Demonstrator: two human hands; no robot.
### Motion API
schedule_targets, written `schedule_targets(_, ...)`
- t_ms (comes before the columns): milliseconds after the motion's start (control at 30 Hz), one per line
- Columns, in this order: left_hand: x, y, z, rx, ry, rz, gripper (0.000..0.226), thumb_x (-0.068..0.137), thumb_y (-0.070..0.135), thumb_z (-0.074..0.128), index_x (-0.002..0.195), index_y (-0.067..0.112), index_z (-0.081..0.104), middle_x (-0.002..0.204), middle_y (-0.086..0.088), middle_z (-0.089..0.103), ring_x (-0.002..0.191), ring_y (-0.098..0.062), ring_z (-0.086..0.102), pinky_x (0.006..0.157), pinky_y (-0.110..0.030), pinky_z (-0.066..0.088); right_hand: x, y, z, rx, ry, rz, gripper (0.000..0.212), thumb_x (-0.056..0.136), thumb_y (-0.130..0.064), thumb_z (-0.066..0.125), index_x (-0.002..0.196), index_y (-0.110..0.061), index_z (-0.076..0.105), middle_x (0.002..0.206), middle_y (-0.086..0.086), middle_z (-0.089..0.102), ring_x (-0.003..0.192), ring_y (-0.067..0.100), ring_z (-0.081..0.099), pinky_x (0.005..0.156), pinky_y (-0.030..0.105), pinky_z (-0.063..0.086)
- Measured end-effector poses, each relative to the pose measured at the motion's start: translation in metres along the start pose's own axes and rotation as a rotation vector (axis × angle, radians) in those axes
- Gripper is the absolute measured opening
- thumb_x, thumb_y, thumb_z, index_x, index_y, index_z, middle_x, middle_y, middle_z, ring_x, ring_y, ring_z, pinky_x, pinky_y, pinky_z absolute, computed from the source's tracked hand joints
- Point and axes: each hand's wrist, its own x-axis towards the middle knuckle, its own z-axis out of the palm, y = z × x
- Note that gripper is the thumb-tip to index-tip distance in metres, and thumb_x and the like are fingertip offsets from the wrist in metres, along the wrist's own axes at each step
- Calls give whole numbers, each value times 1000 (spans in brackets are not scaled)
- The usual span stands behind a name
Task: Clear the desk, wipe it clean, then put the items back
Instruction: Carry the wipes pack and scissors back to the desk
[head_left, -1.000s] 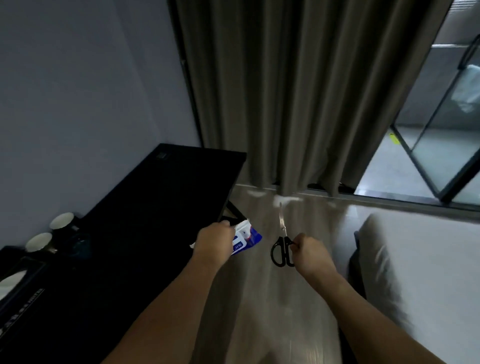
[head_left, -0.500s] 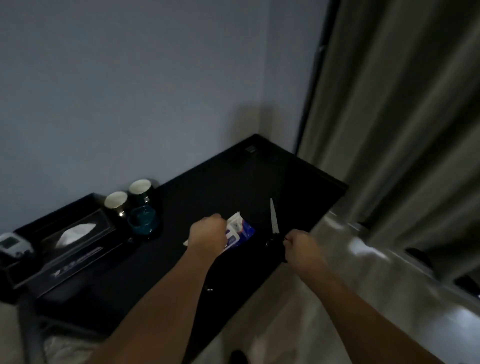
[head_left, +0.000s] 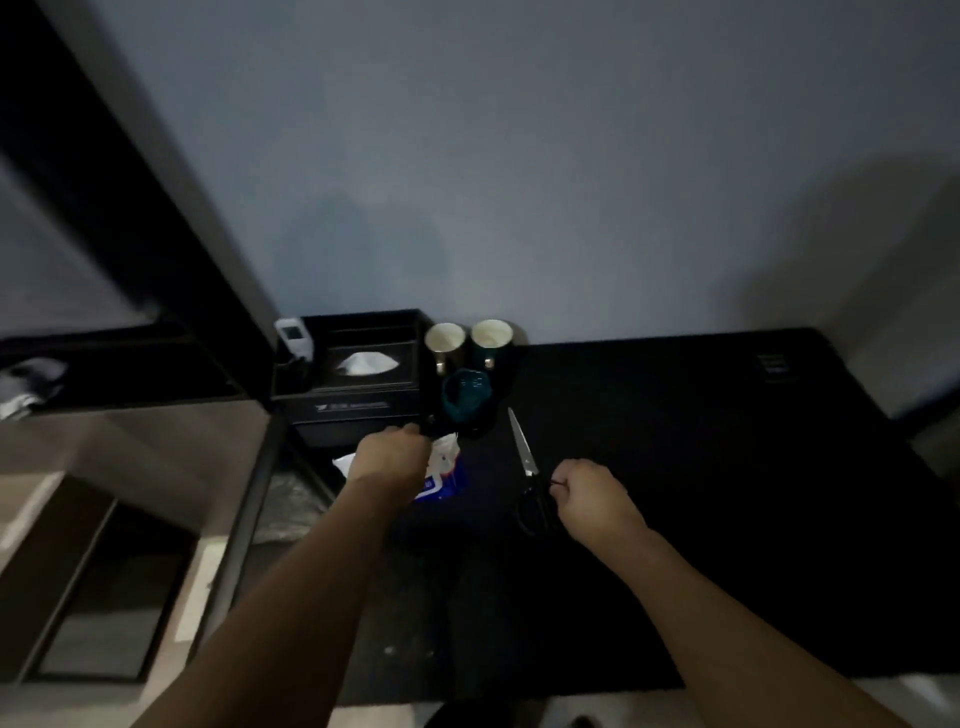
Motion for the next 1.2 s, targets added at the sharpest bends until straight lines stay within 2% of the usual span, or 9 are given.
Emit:
schedule_targets(167, 8, -67, 23, 47, -76, -91, 33, 92, 18, 53, 125, 19, 56, 124, -3, 55, 113, -23, 55, 88, -35, 49, 54, -40, 23, -97, -139, -130, 13, 98, -22, 50, 106, -21, 61, 105, -3, 54, 90, 11, 55, 83, 30, 51)
schedule_targets(400, 83, -126, 85, 117, -238, 30, 43, 94, 20, 54, 136, 21, 49, 135, -5, 49, 121, -25, 51, 95, -39, 45, 124, -64, 80, -240, -298, -223, 16, 99, -22, 48, 105, -15, 61, 110, 3, 55, 96, 16, 55, 84, 30, 48)
schedule_targets(500, 110, -133, 113, 78, -229, 23, 46, 91, 22, 57, 137, 22, 48, 135, -4, 48, 124, -26, 46, 101, -40, 41, 152, -69, 100, -299, -368, -222, 16, 99, -20, 47, 105, -15, 60, 109, 3, 53, 96, 17, 55, 84, 31, 49)
schedule_targets(567, 116, -132, 124, -45, -176, -77, 51, 91, 29, 56, 140, 23, 42, 142, -6, 40, 131, -28, 38, 108, -44, 35, 168, -71, 110, -319, -392, -237, 16, 99, -18, 46, 104, -12, 60, 109, 5, 53, 95, 19, 55, 82, 32, 49)
schedule_targets(633, 112, -123, 130, -221, -134, -238, 58, 95, 41, 49, 146, 24, 28, 154, -9, 23, 141, -31, 23, 114, -50, 25, 179, -71, 117, -340, -411, -242, 16, 98, -16, 47, 101, -10, 61, 109, 7, 55, 94, 21, 55, 77, 31, 47)
schedule_targets(767, 96, -106, 146, -512, -165, -548, 76, 94, 51, 44, 153, 23, 5, 161, -10, 2, 147, -33, 4, 116, -54, 19, 198, -77, 123, -348, -374, -251, 17, 97, -15, 46, 102, -10, 61, 110, 6, 56, 98, 22, 56, 75, 30, 44)
schedule_targets(900, 94, -111, 162, -578, -179, -642, 81, 93, 56, 46, 154, 23, 3, 161, -8, -1, 147, -33, -2, 117, -53, 16, 211, -86, 131, -404, -366, -248, 14, 95, -12, 50, 105, -14, 59, 114, 2, 55, 99, 20, 57, 68, 27, 36)
schedule_targets(1067, 123, -138, 169, -603, -120, -747, 78, 94, 53, 47, 153, 20, 7, 161, -13, 0, 147, -37, 0, 117, -55, 15, 220, -94, 145, -404, -309, -194, 25, 94, -10, 51, 117, -17, 56, 123, 3, 52, 105, 22, 58, 73, 29, 45)
schedule_targets(1200, 134, -149, 173, -586, -100, -775, 78, 93, 51, 49, 152, 18, 10, 160, -15, 4, 146, -38, 3, 116, -55, 17, 224, -97, 152, -318, -265, -88, 26, 97, -13, 50, 122, -17, 53, 130, 6, 46, 100, 25, 63, 72, 29, 47)
